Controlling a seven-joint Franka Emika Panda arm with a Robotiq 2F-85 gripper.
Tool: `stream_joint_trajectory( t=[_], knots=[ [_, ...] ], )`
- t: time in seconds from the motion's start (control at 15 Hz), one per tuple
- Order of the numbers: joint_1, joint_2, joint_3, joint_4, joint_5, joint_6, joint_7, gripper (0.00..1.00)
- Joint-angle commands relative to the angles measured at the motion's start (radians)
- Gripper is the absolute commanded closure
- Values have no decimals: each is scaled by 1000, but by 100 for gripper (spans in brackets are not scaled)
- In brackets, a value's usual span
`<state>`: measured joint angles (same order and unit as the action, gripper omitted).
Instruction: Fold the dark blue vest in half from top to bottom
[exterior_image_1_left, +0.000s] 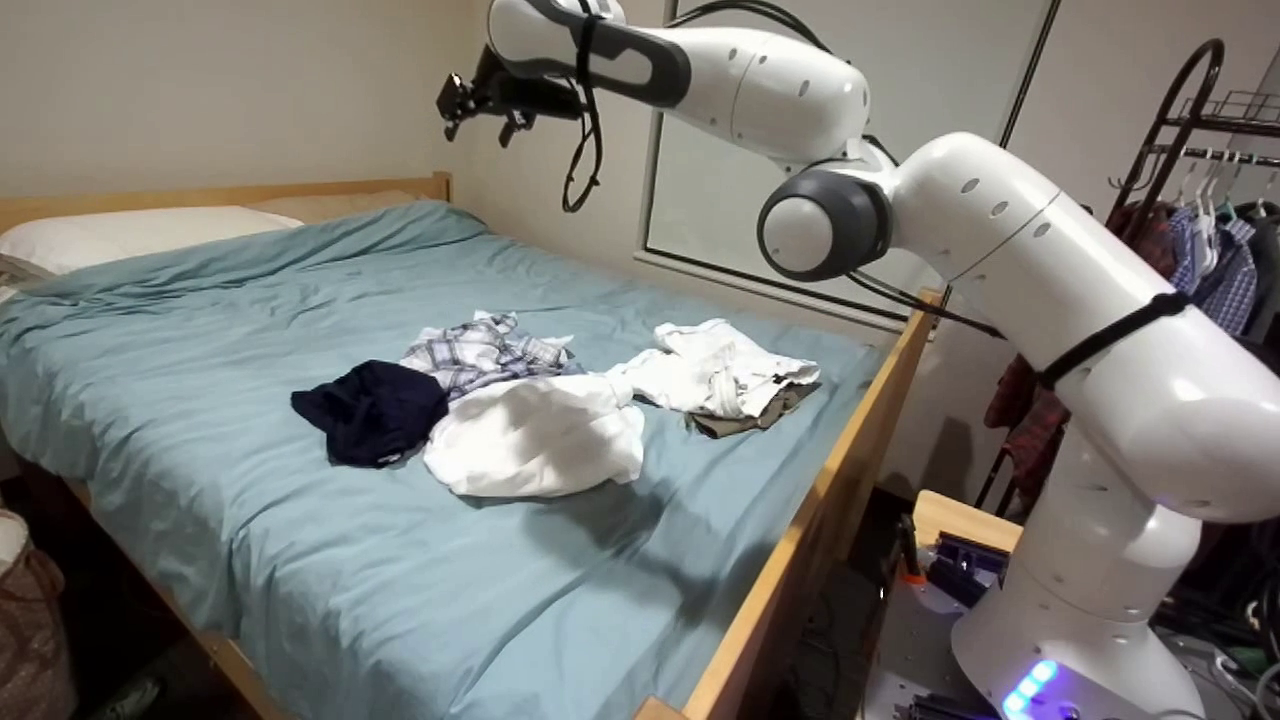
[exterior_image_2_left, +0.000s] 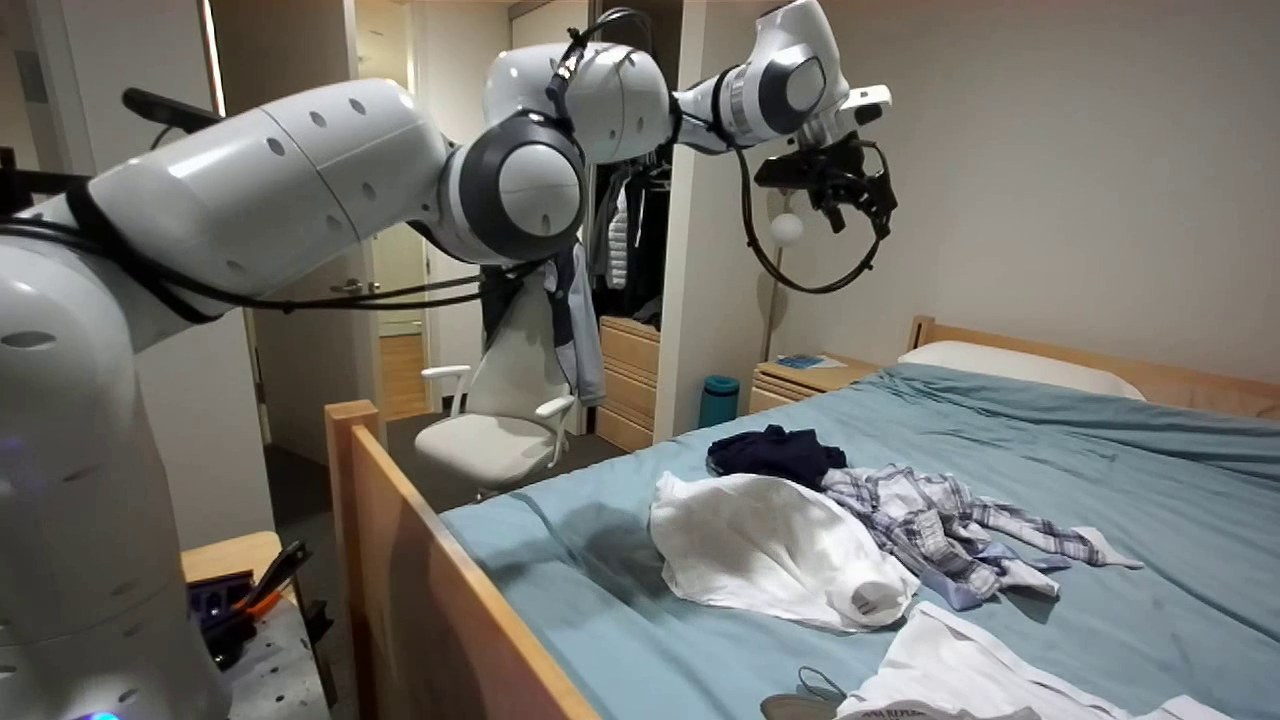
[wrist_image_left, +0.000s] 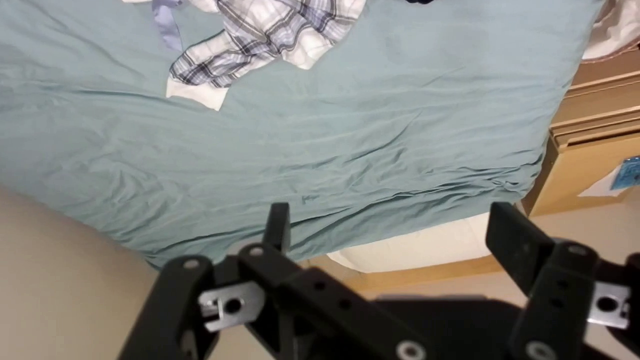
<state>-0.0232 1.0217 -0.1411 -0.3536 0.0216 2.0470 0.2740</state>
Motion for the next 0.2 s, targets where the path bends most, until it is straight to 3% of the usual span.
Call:
stream_joint_trajectory(
  t=[0.0,0.13],
  knots=[
    [-7,-18,28,-25,-23,10,1,0],
    [-7,-18,30,-26,-22,10,1,0]
  ],
)
